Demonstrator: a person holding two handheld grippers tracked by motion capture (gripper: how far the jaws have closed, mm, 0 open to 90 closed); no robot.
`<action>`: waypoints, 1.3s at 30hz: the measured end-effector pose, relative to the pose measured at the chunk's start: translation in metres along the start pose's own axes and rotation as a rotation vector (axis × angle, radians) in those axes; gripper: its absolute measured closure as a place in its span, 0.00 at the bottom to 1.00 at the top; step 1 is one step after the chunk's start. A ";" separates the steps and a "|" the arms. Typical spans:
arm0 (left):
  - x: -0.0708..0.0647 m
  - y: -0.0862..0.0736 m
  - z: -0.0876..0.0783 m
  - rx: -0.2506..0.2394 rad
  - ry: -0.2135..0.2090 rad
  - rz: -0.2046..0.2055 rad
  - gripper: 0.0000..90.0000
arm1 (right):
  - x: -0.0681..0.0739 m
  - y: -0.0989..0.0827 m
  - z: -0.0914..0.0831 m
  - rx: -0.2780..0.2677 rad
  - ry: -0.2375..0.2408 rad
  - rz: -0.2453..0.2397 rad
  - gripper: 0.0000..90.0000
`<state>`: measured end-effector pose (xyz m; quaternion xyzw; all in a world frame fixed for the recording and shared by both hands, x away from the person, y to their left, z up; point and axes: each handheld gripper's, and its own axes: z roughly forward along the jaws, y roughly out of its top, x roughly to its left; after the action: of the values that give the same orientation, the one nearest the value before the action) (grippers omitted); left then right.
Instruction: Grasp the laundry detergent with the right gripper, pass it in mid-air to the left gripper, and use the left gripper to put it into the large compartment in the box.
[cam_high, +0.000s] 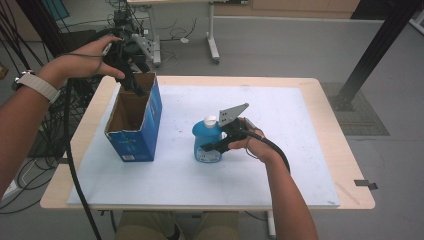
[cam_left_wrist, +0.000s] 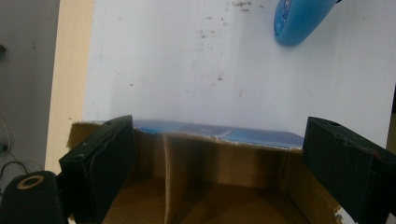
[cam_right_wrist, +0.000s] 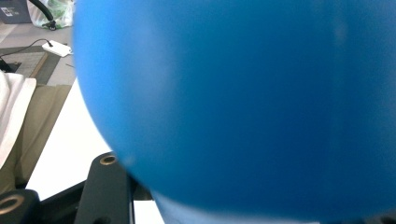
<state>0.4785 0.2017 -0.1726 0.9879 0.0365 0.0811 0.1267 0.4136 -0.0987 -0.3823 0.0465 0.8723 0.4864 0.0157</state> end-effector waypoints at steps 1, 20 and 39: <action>-0.001 0.000 0.000 -0.001 0.000 -0.005 0.12 | 0.000 0.000 0.000 0.000 0.000 0.000 0.47; -0.002 0.001 0.000 0.005 0.003 -0.006 0.12 | 0.000 0.000 0.000 -0.001 -0.003 0.001 0.47; -0.003 0.002 0.000 0.003 0.008 -0.002 0.12 | 0.001 0.000 0.000 -0.001 -0.008 -0.006 0.47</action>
<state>0.4759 0.1999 -0.1722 0.9877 0.0383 0.0849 0.1253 0.4125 -0.0987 -0.3824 0.0456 0.8721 0.4868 0.0207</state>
